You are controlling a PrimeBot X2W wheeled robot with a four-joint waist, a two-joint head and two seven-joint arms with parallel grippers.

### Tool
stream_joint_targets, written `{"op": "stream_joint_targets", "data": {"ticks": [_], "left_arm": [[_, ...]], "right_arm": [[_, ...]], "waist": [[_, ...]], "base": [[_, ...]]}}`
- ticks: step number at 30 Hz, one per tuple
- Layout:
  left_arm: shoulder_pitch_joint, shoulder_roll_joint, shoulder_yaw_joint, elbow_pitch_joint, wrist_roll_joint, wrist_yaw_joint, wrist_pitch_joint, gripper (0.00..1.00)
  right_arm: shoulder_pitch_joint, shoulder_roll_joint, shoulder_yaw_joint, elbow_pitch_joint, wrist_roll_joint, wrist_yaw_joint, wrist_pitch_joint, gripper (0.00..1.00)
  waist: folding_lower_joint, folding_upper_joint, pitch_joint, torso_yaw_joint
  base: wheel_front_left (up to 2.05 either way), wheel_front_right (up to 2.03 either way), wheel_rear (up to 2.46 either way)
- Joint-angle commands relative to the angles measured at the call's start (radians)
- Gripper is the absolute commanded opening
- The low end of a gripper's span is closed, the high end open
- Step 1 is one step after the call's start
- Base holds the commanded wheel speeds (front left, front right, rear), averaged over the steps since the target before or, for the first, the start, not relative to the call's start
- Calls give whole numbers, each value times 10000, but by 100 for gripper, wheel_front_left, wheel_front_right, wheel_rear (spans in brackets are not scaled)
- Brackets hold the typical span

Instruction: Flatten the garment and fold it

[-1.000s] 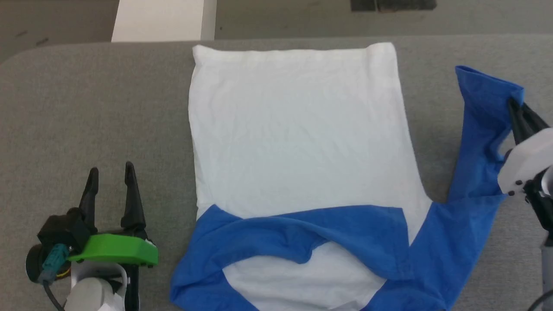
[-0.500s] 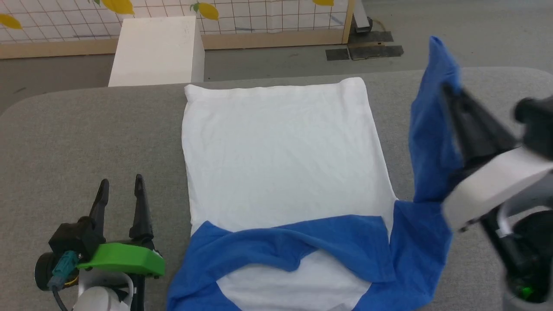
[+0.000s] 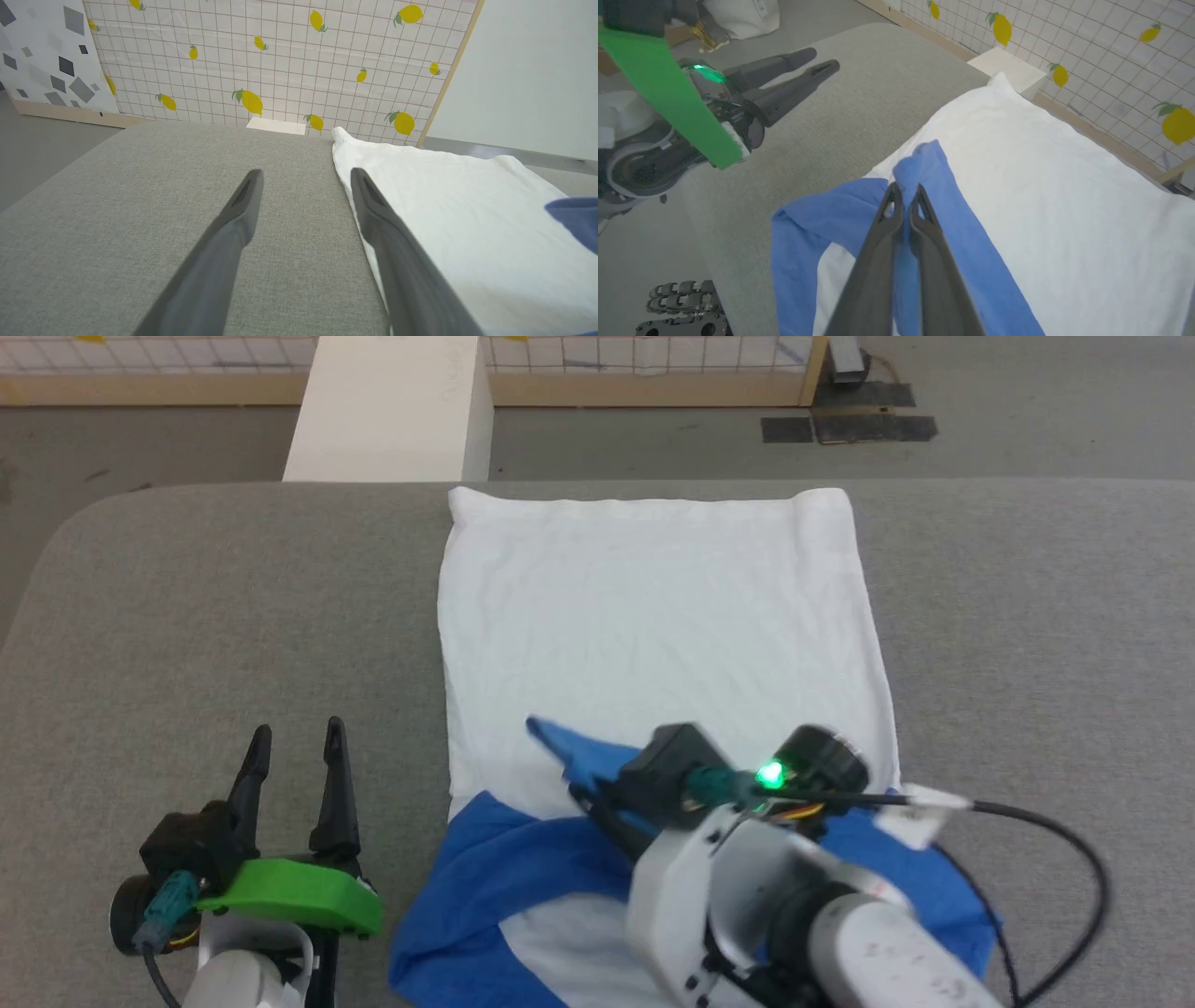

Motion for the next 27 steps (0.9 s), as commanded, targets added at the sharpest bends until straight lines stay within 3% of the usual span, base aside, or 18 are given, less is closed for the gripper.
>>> {"op": "stream_joint_targets", "data": {"ticks": [1,7,15,16,18,27], "left_arm": [[-274,-44,-22,77,-30,-79,-23,100],[-447,-194,-79,343,-51,-188,-91,100],[-521,-345,-22,625,-12,-322,-130,100],[-506,-359,-4,617,2,-333,-131,100],[-467,-389,49,575,40,-356,-133,100],[-513,-236,56,347,300,-540,-136,100]], "right_arm": [[-205,46,270,420,97,-15,-92,0],[-547,109,1474,2570,456,-15,-324,0],[-827,159,2306,4300,1012,-15,-246,0],[-848,165,2322,4366,1100,-15,-249,6],[-890,176,2317,4357,1353,-15,-330,100],[-791,232,150,2309,1556,-15,-2801,100]], "waist": [[1,0,168,218],[1,0,386,595],[1,0,480,768],[1,0,470,761],[1,0,437,724],[1,0,297,225]], "base": [[0,0,0],[0,0,0],[0,0,0],[0,0,0],[0,0,0],[0,0,0]]}}
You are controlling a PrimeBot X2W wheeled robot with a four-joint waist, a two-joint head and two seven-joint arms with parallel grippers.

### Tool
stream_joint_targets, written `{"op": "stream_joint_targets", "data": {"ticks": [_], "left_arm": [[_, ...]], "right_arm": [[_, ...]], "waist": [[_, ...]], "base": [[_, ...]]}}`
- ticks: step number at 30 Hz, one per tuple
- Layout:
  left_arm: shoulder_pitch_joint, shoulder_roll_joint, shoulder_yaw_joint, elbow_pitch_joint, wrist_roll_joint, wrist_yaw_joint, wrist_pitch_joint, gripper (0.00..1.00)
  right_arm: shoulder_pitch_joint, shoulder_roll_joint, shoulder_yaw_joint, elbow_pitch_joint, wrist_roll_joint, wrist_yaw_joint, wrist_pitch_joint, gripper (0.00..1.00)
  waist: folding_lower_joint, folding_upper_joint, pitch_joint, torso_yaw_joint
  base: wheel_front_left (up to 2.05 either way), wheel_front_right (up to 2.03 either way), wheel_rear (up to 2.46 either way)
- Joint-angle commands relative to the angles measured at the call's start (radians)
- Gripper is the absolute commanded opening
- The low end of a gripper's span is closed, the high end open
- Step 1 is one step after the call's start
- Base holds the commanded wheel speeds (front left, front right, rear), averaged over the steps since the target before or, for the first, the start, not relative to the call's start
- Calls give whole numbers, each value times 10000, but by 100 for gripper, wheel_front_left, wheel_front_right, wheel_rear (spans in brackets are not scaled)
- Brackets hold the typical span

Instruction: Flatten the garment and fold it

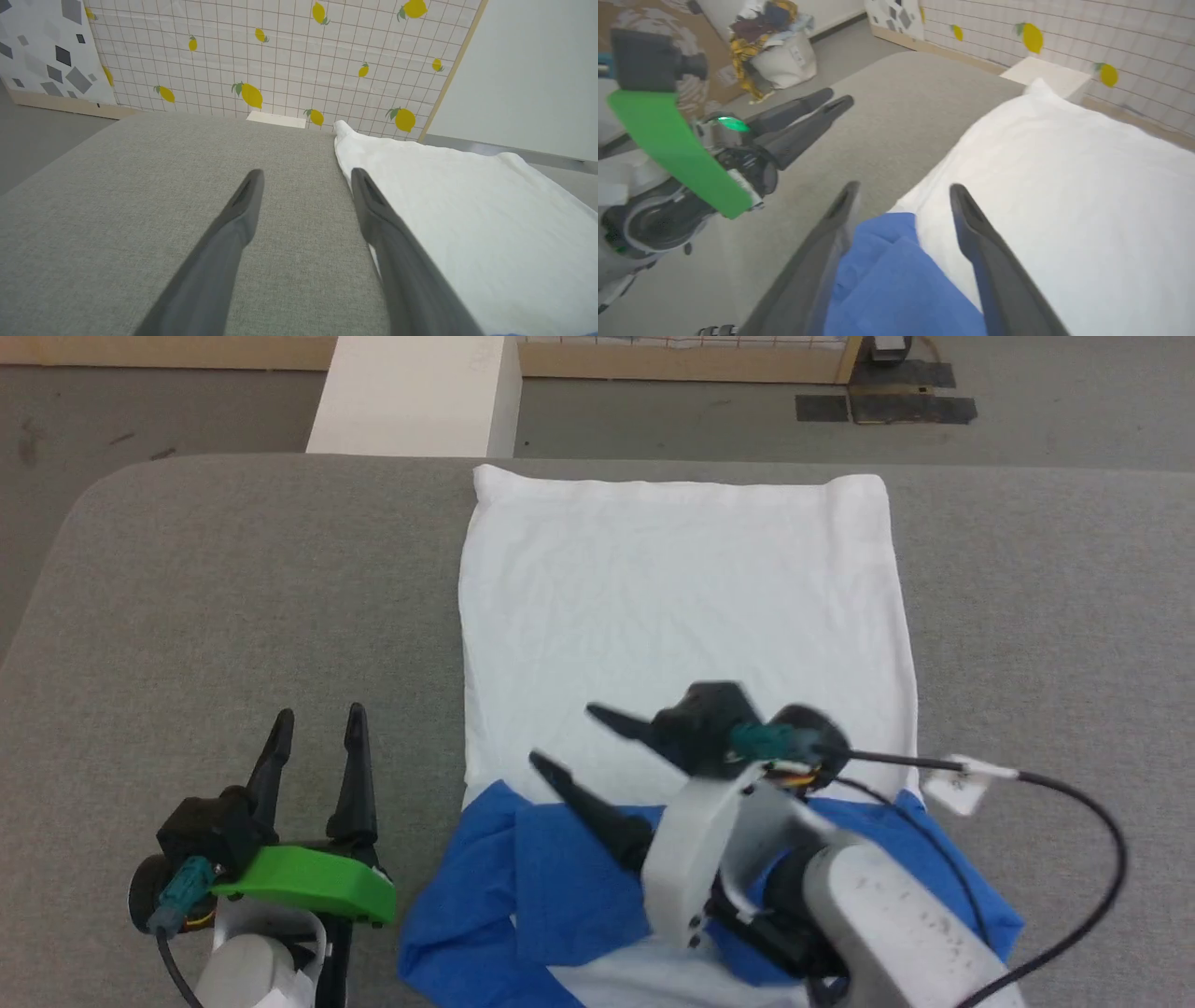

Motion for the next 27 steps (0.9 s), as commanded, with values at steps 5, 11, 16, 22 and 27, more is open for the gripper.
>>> {"op": "stream_joint_targets", "data": {"ticks": [5,11,16,22,27], "left_arm": [[-799,522,-194,-224,272,-253,254,100],[-2697,1538,-623,-434,409,-597,1310,100],[-4774,2363,-1047,-60,66,-735,2667,100],[-6763,3097,-1404,858,-1067,-771,5198,100],[-8018,3861,-1711,1119,-1869,-775,7067,100]], "right_arm": [[365,18,-1904,-1497,-913,-13,-1253,100],[908,32,-3668,-2634,-1748,-13,-2129,100],[1109,42,-4599,-2895,-2071,-13,-2634,100],[1027,46,-4908,-2863,-1772,-13,-3093,100],[934,47,-4966,-2752,-1417,-13,-3428,100]], "waist": [[0,0,223,-645],[0,0,1159,-1340],[0,0,2182,-1922],[0,0,3230,-2598],[0,0,3909,-3124]], "base": [[0,0,0],[0,0,0],[0,0,0],[0,0,0],[0,0,0]]}}
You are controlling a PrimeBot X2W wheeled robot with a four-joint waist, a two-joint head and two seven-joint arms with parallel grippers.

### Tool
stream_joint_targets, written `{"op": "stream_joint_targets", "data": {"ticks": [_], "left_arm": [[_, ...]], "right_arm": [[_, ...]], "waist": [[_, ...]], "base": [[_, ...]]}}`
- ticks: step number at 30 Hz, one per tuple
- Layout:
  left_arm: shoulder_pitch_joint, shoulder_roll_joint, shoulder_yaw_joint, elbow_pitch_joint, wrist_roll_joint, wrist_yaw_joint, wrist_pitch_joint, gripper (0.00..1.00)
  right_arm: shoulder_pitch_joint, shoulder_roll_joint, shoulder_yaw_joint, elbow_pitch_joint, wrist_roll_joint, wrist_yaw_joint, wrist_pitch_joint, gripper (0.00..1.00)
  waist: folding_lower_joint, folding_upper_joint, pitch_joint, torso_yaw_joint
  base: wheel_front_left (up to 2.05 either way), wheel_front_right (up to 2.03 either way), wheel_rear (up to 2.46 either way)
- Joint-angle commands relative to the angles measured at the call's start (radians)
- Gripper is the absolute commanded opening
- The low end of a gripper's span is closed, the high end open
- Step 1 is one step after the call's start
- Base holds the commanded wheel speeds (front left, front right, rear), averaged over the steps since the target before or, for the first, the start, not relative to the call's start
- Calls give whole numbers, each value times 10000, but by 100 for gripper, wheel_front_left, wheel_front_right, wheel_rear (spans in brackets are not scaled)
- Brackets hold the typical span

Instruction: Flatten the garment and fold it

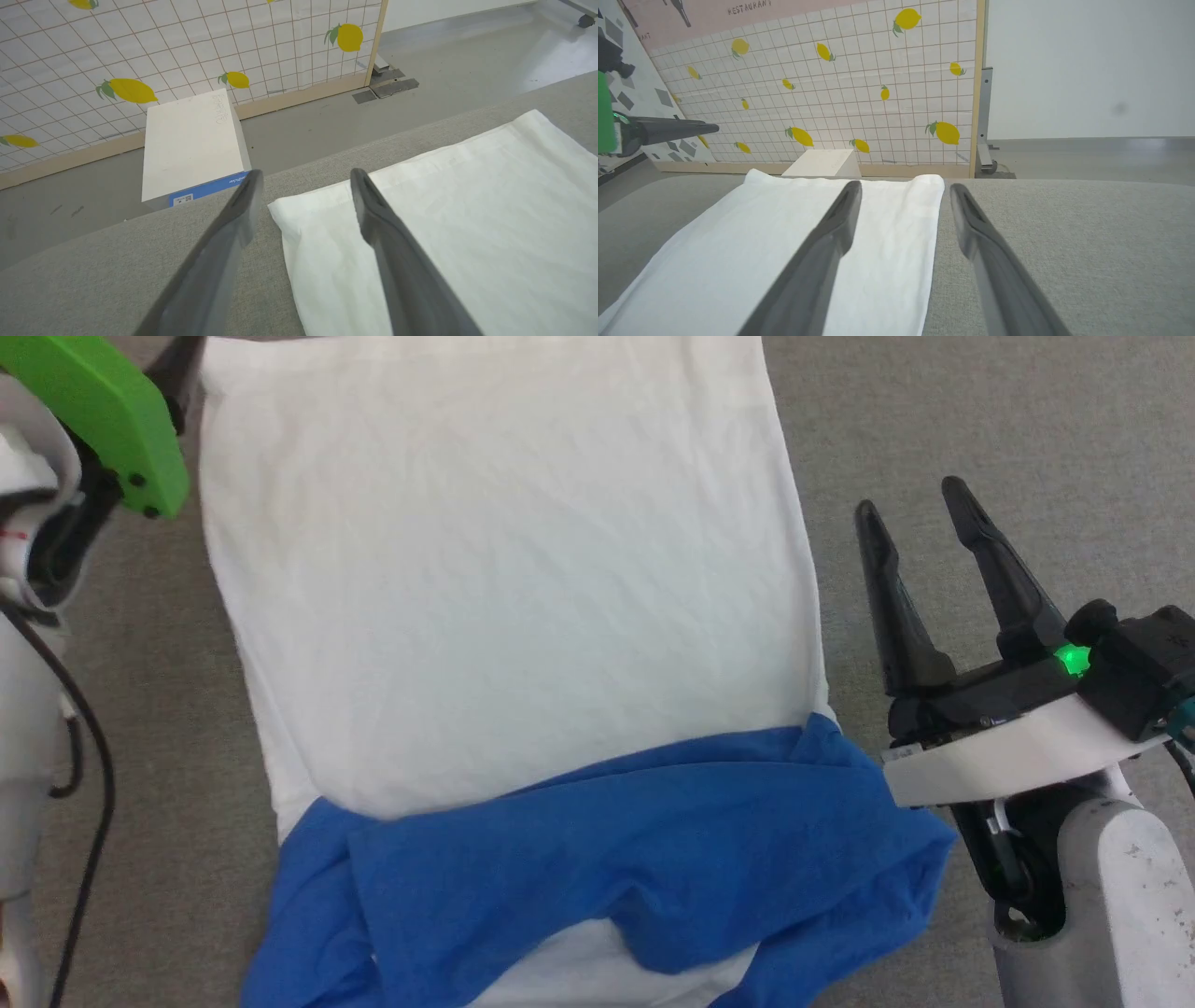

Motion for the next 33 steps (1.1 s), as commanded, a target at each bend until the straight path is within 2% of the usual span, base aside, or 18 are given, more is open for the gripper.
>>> {"op": "stream_joint_targets", "data": {"ticks": [1,3,8,11,14,18,21,22,23,24,29,33], "left_arm": [[-357,211,-8,97,-152,-66,344,100],[-610,496,-80,270,-155,-50,1062,100],[-1093,974,13,497,-135,548,2701,100],[-1268,1125,72,513,-82,948,3347,100],[-1344,1512,-71,493,331,1349,4072,100],[-1292,1951,-370,383,899,1696,4833,100],[-1227,1945,-368,224,839,1854,5160,100],[-1195,1948,-383,142,821,1864,5214,47],[-1174,1964,-390,78,825,1877,5229,21],[-1153,1998,-401,2,848,1887,5215,0],[-1139,1918,-464,-214,723,1777,5108,0],[-1242,1750,-562,-280,634,1679,4986,0]], "right_arm": [[-50,19,-36,47,139,-13,-174,100],[-82,19,-50,104,294,-13,-315,100],[-231,19,43,158,556,-13,-647,100],[-316,19,74,215,623,-13,-786,100],[-374,19,89,300,665,-13,-887,100],[-372,20,56,408,668,-13,-986,100],[-398,20,76,479,686,-13,-1015,100],[-429,20,94,495,678,-13,-1001,100],[-475,20,114,501,643,-13,-975,100],[-567,20,140,503,540,-13,-928,100],[-1505,20,108,567,163,-13,-553,100],[-3024,20,-10,1014,-3,-13,163,100]], "waist": [[-1,0,1044,-972],[-1,0,1242,-1122],[-1,0,1731,-1439],[-1,0,1937,-1566],[-1,0,2072,-1648],[-1,0,2138,-1650],[-1,0,2151,-1629],[-1,0,2156,-1613],[-1,0,2165,-1602],[-1,0,2178,-1590],[-1,0,2247,-1442],[-1,0,2283,-1226]], "base": [[0,0,0],[0,0,0],[0,0,0],[0,0,0],[0,0,0],[0,0,0],[0,0,0],[0,0,0],[0,0,0],[0,0,0],[0,0,0],[0,0,0]]}}
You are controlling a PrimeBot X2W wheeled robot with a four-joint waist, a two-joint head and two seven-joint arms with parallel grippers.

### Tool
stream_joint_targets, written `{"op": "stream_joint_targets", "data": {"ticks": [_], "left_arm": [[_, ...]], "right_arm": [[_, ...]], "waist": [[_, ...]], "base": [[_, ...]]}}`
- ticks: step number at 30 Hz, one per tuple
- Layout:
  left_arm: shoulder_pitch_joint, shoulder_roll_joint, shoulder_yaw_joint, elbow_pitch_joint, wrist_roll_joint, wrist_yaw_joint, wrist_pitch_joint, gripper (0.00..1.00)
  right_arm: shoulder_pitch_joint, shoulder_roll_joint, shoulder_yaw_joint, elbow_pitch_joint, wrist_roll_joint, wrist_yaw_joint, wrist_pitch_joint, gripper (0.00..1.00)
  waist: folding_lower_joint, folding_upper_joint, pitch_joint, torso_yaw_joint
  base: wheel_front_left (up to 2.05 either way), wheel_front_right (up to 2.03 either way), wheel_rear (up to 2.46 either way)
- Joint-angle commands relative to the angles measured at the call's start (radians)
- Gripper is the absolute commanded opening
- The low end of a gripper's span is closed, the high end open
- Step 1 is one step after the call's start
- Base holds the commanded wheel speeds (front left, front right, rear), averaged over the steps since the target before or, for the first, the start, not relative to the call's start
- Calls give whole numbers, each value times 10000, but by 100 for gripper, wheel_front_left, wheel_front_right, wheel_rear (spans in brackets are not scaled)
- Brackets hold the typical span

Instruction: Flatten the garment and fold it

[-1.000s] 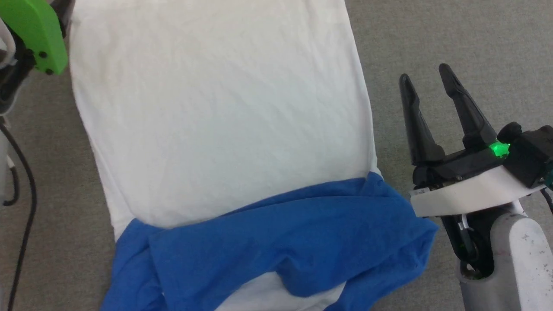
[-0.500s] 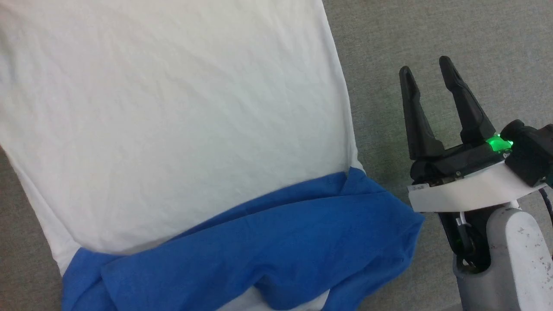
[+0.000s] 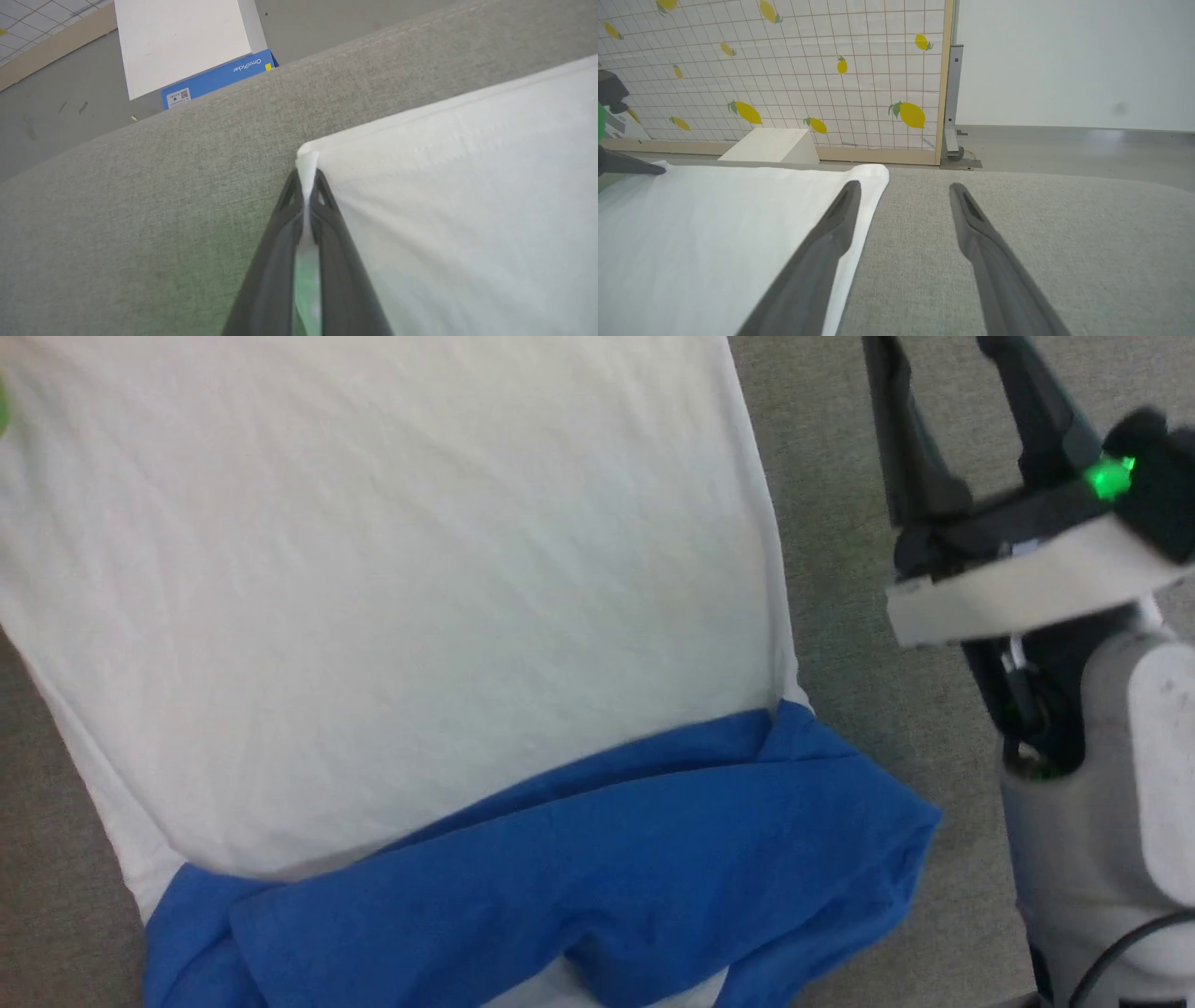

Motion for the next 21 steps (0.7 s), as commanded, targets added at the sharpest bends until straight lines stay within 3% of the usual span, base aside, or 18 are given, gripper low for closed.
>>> {"op": "stream_joint_targets", "data": {"ticks": [1,10,16,21], "left_arm": [[111,-56,-113,168,-78,-73,49,0],[-546,-763,-461,128,-178,-388,-652,0],[-1009,-1391,-730,386,-218,-647,-1451,0],[-1328,-1822,-907,698,-285,-838,-1954,0]], "right_arm": [[-691,18,-76,271,-76,-13,278,100],[-5085,18,-436,4269,454,-13,2948,100],[-6813,18,-366,6618,-635,-13,4426,100],[-7571,18,-629,7891,-1706,-13,5363,100]], "waist": [[-1,-1,38,163],[-1,-1,299,1042],[-1,-1,485,1672],[-1,-1,637,2079]], "base": [[0,0,0],[0,0,0],[0,0,0],[0,0,0]]}}
